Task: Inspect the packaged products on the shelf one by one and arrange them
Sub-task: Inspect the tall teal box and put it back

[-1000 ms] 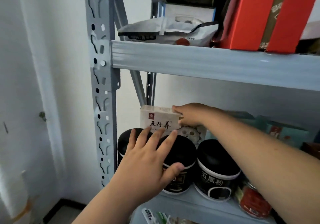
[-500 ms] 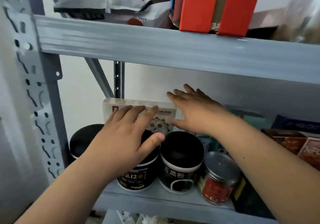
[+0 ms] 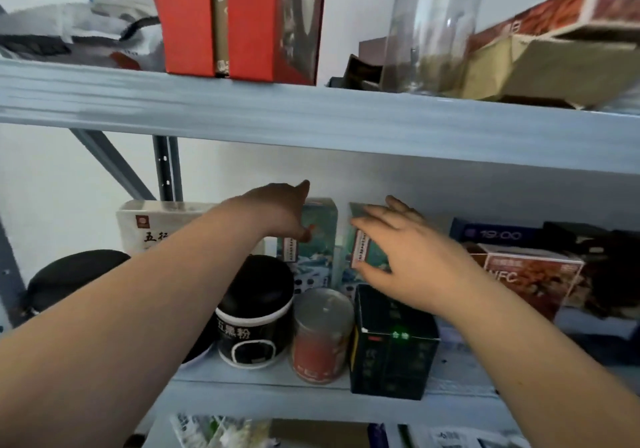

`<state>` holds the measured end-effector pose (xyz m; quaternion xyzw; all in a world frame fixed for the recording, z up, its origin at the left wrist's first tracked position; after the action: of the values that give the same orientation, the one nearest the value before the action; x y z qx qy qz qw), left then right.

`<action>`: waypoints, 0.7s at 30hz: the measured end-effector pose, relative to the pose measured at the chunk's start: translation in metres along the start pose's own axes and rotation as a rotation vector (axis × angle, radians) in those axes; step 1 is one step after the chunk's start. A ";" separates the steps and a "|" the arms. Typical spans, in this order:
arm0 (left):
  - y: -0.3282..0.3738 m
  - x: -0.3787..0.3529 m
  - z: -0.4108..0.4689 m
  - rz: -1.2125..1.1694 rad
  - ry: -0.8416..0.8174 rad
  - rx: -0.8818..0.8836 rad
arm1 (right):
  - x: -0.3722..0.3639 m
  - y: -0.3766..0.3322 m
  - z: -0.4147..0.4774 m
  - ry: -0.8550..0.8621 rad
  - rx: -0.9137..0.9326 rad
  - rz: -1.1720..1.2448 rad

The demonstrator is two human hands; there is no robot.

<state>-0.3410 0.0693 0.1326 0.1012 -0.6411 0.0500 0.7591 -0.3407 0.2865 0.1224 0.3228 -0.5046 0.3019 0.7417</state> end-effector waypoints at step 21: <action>0.110 0.012 -0.170 0.053 0.853 -0.176 | -0.028 0.032 -0.064 0.098 -0.024 0.558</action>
<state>-0.1975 0.2128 0.1273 -0.0103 -0.2741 0.0519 0.9602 -0.3386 0.3526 0.0840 0.1476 -0.5410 0.5038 0.6570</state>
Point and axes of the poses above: each hand's wrist, its own z-axis towards the middle knuckle, its own x-axis out of the back of the hand, y = z × x, the point moved 4 cm from there along z, towards the middle knuckle, and after that the axes turned 6 degrees about -z, right-handed, at the moved point
